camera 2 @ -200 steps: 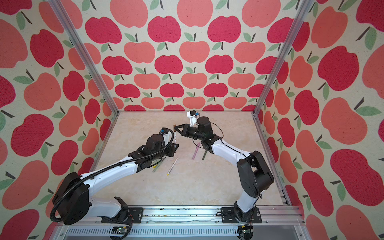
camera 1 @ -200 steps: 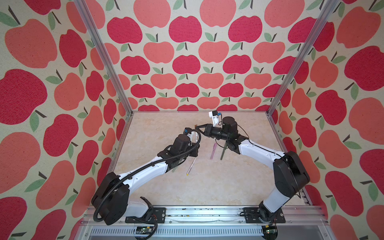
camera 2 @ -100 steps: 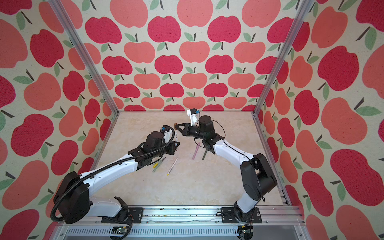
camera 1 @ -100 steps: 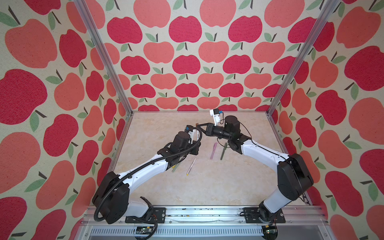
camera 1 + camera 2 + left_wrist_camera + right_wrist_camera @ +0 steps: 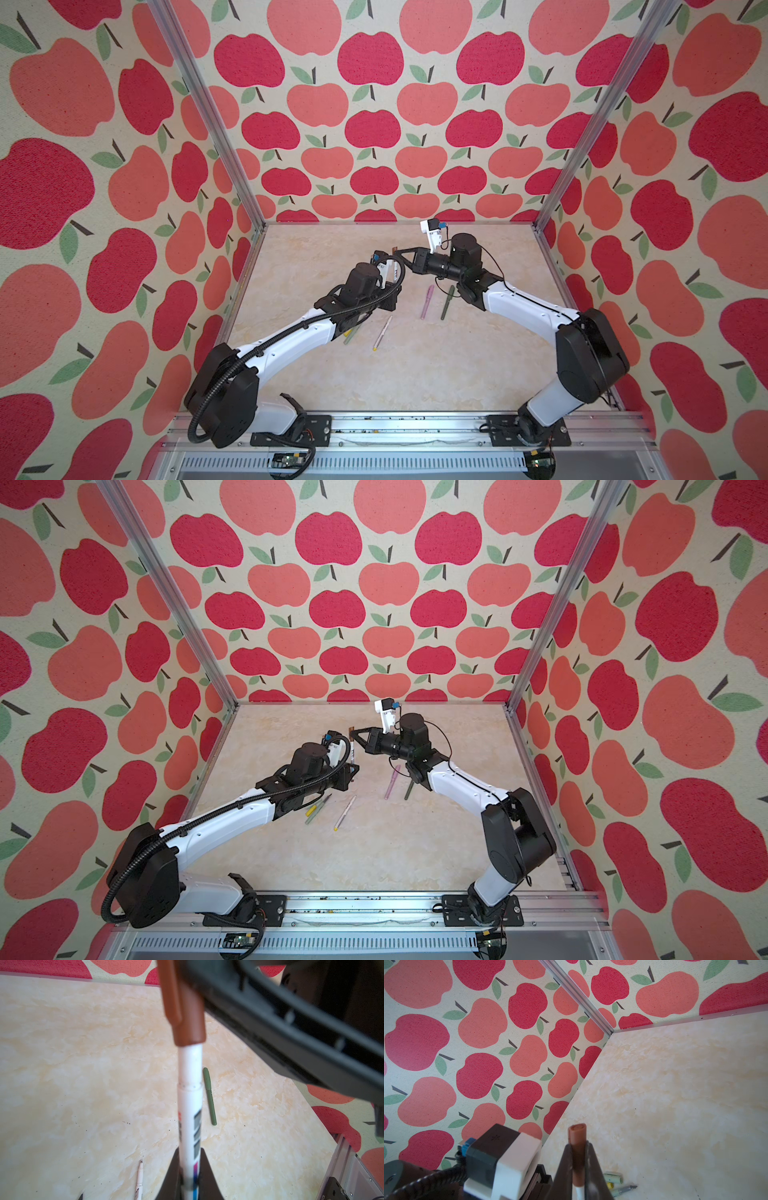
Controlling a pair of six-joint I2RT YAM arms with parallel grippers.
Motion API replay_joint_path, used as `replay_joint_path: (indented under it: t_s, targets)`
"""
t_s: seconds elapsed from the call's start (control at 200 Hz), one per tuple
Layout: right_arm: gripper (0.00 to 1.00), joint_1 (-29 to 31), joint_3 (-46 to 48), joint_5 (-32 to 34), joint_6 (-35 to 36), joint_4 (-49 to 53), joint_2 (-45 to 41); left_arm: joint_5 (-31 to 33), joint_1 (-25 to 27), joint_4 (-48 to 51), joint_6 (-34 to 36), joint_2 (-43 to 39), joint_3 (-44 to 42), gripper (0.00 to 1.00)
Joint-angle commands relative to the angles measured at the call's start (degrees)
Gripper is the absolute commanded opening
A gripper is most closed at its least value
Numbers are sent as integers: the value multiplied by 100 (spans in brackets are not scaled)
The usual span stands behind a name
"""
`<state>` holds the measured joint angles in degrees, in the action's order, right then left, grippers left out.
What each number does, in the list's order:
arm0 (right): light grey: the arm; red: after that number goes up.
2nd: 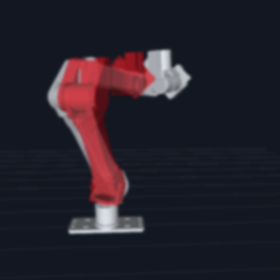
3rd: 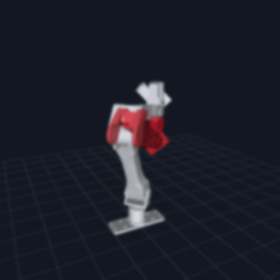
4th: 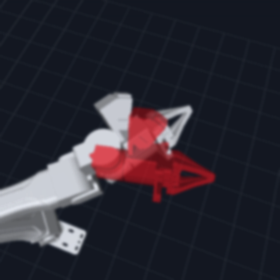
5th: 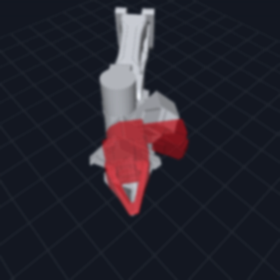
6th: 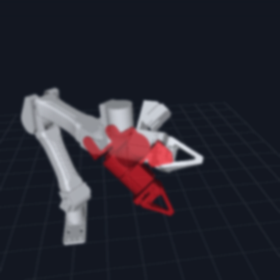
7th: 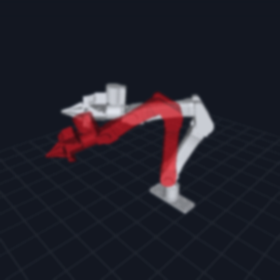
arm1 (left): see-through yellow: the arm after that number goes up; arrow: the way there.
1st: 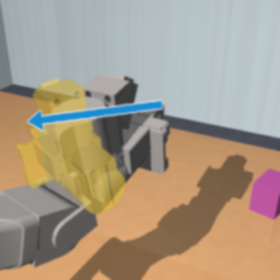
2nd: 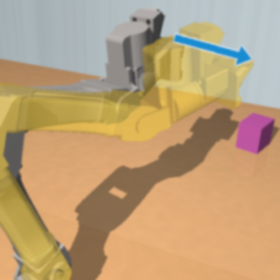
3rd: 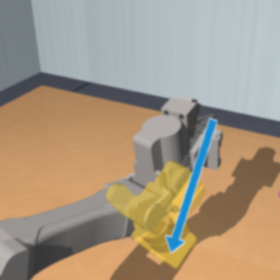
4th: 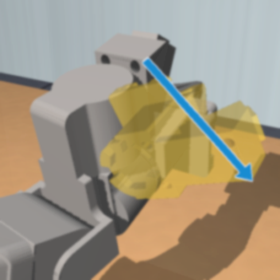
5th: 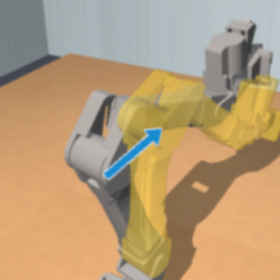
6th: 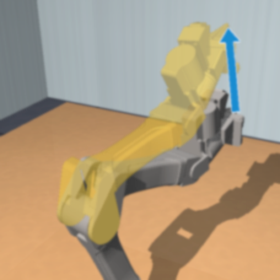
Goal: Insert the pens into the pen caps
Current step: 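Push the brown cap further down the white marker with the right gripper, then open the right gripper and release the capped marker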
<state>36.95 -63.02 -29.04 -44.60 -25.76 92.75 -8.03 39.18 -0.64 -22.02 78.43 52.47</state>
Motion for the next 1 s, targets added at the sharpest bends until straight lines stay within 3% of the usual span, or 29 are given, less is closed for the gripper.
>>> replay_joint_path:
  t_s: [0.0,0.52,0.795,0.996]
  targets:
    - [7,251,222,-964,-98,663,-141,155,-94,-1074,301,-140,436,0]
    - [35,-112,45,-944,433,1436,-907,-256,-163,-1009,442,-265,78,0]
    - [48,-290,-175,-866,1241,2351,-1399,-931,-275,-388,818,-298,185,0]
    - [53,-396,-599,-832,1723,3024,-1416,-1503,-263,148,1205,-474,215,0]
